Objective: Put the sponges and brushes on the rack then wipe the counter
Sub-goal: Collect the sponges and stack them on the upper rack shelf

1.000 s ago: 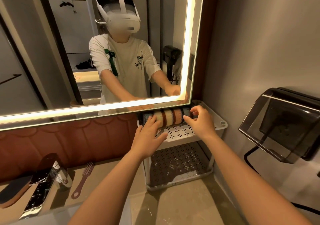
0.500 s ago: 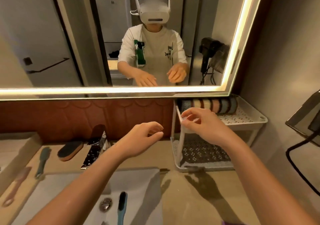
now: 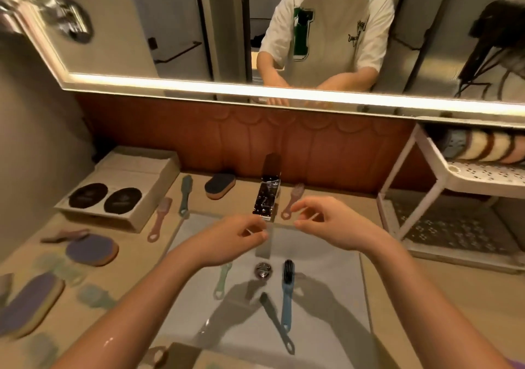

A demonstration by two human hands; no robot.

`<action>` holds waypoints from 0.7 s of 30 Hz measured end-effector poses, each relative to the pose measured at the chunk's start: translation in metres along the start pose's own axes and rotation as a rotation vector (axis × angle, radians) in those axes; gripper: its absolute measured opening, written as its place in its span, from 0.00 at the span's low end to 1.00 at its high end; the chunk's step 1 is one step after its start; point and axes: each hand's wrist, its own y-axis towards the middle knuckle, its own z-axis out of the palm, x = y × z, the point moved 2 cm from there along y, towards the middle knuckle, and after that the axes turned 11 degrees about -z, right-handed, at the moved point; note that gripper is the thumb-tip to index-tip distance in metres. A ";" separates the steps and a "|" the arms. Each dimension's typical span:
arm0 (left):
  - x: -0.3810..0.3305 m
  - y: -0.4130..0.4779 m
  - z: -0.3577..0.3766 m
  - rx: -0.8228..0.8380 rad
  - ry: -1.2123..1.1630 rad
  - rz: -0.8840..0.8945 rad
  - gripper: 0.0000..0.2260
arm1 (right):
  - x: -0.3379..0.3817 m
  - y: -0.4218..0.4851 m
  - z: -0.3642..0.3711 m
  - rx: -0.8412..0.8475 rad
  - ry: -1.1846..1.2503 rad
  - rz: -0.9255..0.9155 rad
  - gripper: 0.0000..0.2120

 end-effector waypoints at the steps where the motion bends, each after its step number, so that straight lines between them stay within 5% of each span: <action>1: 0.017 -0.002 -0.002 0.006 -0.018 -0.025 0.15 | 0.005 0.011 0.014 0.028 0.007 0.002 0.10; 16: 0.217 0.014 -0.030 -0.121 -0.186 -0.403 0.16 | 0.028 0.180 0.154 0.231 -0.091 0.076 0.16; 21: 0.265 0.021 -0.037 -0.336 -0.096 -0.585 0.16 | 0.013 0.244 0.188 0.186 -0.230 0.119 0.20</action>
